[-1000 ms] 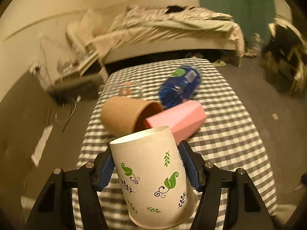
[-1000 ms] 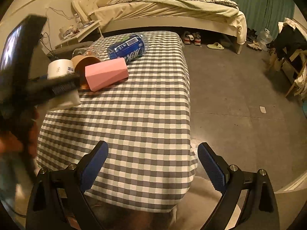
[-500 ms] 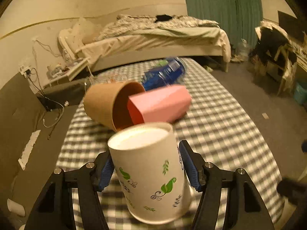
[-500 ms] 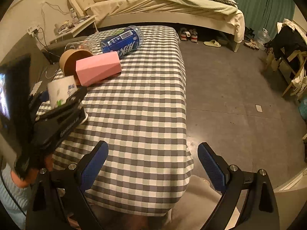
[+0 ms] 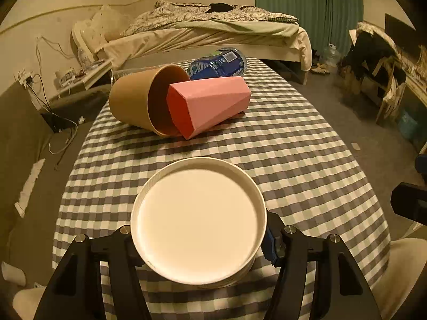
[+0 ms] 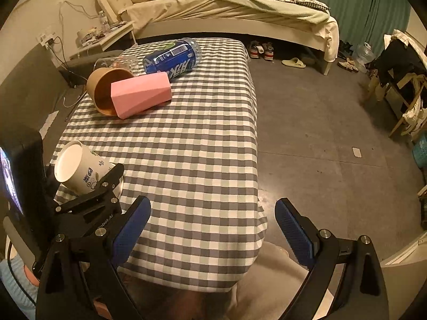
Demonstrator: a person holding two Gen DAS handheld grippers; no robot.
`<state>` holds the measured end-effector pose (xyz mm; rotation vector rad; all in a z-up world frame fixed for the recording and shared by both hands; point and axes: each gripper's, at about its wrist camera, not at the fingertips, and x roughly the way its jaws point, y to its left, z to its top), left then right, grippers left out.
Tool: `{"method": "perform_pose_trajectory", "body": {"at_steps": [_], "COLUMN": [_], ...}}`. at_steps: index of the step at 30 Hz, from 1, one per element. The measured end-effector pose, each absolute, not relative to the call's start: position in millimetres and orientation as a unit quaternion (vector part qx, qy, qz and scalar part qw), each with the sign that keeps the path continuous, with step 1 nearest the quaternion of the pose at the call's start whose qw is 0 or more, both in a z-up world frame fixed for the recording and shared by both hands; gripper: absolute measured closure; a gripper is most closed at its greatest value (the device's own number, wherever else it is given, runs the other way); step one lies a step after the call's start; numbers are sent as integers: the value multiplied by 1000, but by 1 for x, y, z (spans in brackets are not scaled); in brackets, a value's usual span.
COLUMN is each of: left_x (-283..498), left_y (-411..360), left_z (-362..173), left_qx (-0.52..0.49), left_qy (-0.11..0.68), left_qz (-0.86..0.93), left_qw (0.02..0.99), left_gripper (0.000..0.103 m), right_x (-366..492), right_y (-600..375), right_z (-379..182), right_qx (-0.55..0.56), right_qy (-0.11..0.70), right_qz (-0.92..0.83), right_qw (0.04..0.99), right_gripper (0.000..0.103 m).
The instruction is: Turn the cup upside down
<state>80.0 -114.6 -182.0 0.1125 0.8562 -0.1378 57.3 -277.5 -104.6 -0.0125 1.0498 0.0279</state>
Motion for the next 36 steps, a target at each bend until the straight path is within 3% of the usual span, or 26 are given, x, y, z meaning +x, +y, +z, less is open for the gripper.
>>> {"method": "perform_pose_trajectory", "body": {"at_steps": [4, 10, 20, 25, 36], "left_x": [80, 74, 46, 17, -22], "left_y": [-111, -110, -85, -50, 18], "left_z": [-179, -156, -63, -24, -17], "left_qx": [37, 22, -18, -20, -49], "left_qy": [422, 410, 331, 287, 274], "left_qz": [-64, -71, -86, -67, -22], "left_qw": [904, 909, 940, 955, 960], "left_gripper": [19, 19, 15, 5, 0], "right_x": [53, 42, 3, -21, -40], "right_y": [-278, -280, -269, -252, -208], "right_z": [-99, -81, -10, 13, 0], "right_qx": [-7, -5, 1, 2, -5], "right_qy": [497, 487, 407, 357, 312], "right_qz": [10, 3, 0, 5, 13], "right_qw": [868, 873, 913, 934, 950], "right_gripper": [8, 8, 8, 8, 0]}}
